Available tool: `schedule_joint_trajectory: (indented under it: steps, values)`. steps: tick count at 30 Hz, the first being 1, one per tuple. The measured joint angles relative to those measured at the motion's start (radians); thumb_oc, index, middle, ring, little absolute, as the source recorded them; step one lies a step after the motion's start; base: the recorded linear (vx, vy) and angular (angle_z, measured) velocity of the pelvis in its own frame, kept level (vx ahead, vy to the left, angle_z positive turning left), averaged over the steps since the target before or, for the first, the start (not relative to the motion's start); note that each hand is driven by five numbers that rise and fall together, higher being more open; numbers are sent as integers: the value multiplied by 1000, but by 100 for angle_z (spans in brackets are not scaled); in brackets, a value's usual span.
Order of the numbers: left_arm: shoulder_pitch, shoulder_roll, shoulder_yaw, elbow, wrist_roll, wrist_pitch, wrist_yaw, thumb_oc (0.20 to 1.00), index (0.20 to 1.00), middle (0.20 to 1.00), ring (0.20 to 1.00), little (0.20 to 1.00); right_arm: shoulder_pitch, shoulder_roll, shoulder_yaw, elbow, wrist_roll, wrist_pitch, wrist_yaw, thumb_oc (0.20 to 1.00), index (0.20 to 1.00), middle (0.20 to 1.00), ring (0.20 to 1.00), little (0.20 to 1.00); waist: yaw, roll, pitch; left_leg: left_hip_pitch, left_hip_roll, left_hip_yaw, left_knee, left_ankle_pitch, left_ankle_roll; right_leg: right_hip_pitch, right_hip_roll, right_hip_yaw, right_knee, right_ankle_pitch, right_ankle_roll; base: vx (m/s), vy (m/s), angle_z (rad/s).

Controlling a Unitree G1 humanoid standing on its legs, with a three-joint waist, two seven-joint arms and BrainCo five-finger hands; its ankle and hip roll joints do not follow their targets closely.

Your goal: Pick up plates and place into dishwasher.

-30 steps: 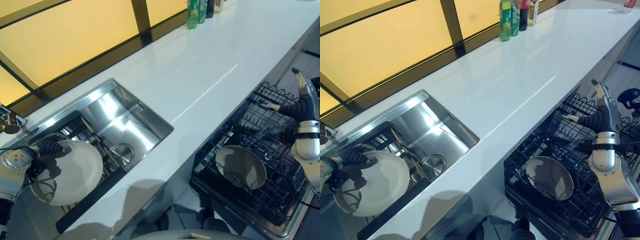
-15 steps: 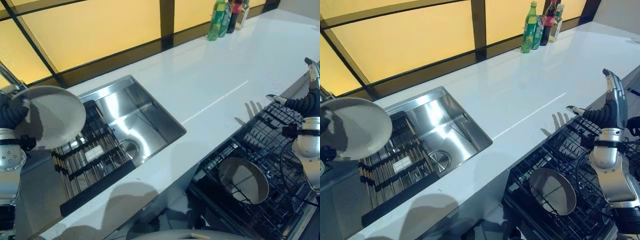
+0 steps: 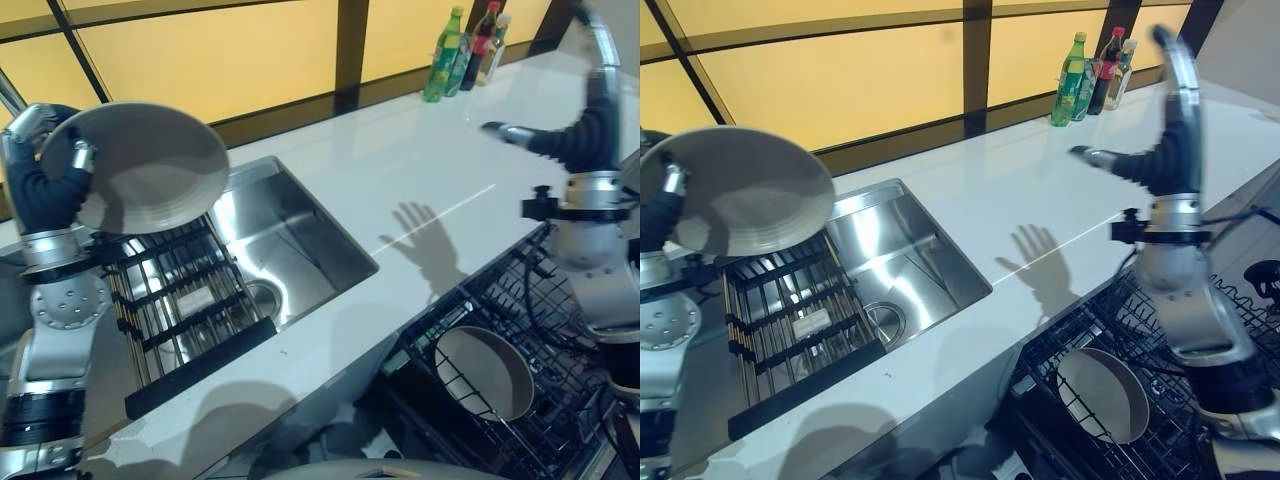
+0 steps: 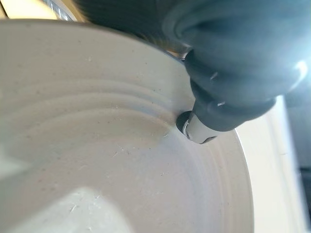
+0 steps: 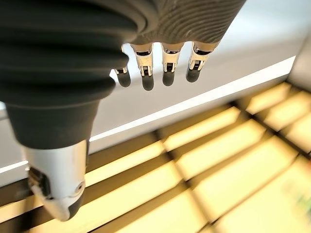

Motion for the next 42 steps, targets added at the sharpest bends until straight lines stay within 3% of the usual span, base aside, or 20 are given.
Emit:
schedule_joint_trajectory:
  steps: [5, 14, 22, 38, 40, 41, 42]
  values:
    - [-49, -77, -115, 0, 38, -51, 2, 200, 200, 200, 200, 200, -25, 90, 149, 0, 80, -41, 137, 1000, 1000, 1000, 1000, 1000, 19, -3, -2, 0, 0, -4, 1, 0, 0, 7, -1, -9, -2, -1, 0, -14, -7, 5]
    - [-128, -126, -288, 0, 118, -70, 24, 200, 200, 200, 200, 200, -94, 227, 273, 3, 216, -50, 276, 1000, 1000, 1000, 1000, 1000, 24, -4, -3, 0, 0, -9, 4, 0, -1, 13, -1, -15, -3, -2, -1, -2, -4, 1]
    - [-181, -156, -341, 0, 118, -75, 24, 200, 200, 200, 200, 200, -130, 318, 343, 76, 318, 1, 285, 1000, 1000, 1000, 1000, 1000, 24, -4, -3, 1, 0, -9, 6, 0, -1, 14, -1, -15, -3, -1, -1, 0, 0, 0]
    - [-189, -138, -365, 7, 196, -78, 73, 200, 200, 200, 200, 200, -197, 321, 347, 133, 502, 126, 334, 1000, 1000, 1000, 1000, 1000, 50, -9, -5, -16, -4, -44, 23, 0, -5, 28, -3, -31, -7, -4, 0, 26, -12, 6]
    - [-189, -119, -365, 12, 196, -78, 73, 200, 200, 200, 200, 200, -199, 321, 348, 134, 514, 149, 363, 711, 711, 711, 711, 711, 51, -15, -9, -19, -4, -49, 24, 1, -5, 28, -3, -32, -7, -5, 0, 27, -10, 7]
    - [-189, -109, -365, 12, 196, -78, 73, 200, 200, 200, 200, 200, -199, 321, 349, 135, 514, 160, 378, 269, 269, 269, 269, 269, 50, -19, -12, -21, -5, -51, 24, 1, -5, 28, -3, -32, -7, -6, 0, 29, -13, 7]
    - [-189, -104, -365, 12, 196, -78, 72, 200, 200, 200, 200, 200, -199, 320, 351, 136, 516, 165, 389, 200, 200, 200, 200, 200, 50, -23, -14, -23, -5, -53, 25, 1, -5, 28, -3, -32, -7, -6, 1, 27, -13, 6]
